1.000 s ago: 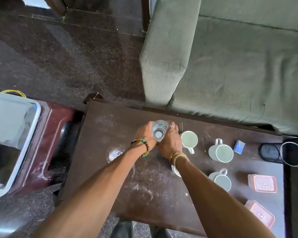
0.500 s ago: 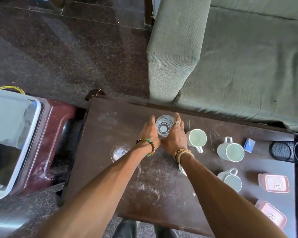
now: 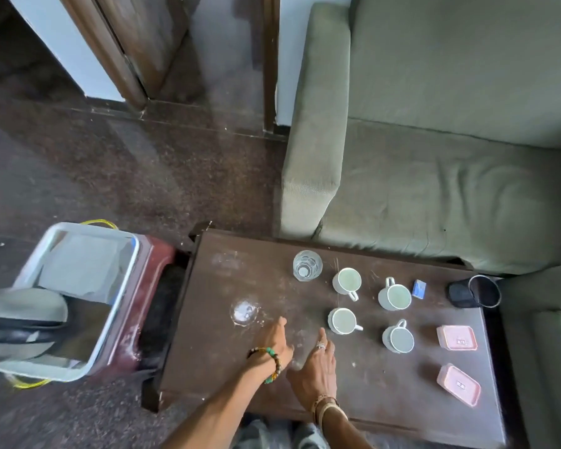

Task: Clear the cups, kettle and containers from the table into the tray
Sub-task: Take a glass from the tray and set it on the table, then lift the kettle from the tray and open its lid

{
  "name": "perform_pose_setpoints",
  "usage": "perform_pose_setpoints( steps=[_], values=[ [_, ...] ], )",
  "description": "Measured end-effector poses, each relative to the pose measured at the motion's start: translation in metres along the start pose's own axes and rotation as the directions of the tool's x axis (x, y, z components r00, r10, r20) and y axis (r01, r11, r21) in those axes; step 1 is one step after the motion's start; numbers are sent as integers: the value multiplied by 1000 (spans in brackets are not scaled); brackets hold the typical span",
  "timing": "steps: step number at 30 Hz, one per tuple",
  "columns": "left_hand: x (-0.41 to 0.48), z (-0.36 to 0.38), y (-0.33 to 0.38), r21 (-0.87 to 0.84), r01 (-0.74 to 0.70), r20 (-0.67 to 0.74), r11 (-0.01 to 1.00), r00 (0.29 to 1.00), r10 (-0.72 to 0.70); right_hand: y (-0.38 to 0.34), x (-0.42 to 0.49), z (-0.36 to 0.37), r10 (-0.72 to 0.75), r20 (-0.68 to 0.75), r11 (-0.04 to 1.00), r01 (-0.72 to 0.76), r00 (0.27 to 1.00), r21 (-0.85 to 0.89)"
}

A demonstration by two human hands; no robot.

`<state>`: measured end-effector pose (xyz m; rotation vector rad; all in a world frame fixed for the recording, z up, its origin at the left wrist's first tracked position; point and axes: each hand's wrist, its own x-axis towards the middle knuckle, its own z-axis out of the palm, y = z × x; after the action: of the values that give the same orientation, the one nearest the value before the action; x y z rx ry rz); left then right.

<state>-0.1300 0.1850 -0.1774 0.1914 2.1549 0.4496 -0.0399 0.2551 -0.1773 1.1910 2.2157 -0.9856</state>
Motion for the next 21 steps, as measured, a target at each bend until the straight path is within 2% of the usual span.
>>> perform_pose_setpoints(
  steps=[5,9,12,14,17,21],
  values=[
    [-44,-41,-5,45,-67,-117,997,990,72,-46,-48,-33,-118,-70,993,119,991,10],
    [-74,-78,-8,-58,-133,-224,989,967,117,-86,-77,-68,-284,-164,958,285,945,-19],
    [-98,-92,-16,-98,-148,-329,984,938,108,-100,-98,-78,-368,-168,929,369,914,-26],
    [-114,-92,-27,-101,-141,-390,985,916,91,-98,-112,-74,-405,-162,914,404,900,-46],
    [-141,-78,-45,-70,-141,-400,988,911,102,-81,-138,-61,-477,-135,877,459,869,-140],
    [-186,-66,-62,-54,-160,-469,986,875,116,-64,-181,-51,-556,-95,827,539,826,-159]
  ],
)
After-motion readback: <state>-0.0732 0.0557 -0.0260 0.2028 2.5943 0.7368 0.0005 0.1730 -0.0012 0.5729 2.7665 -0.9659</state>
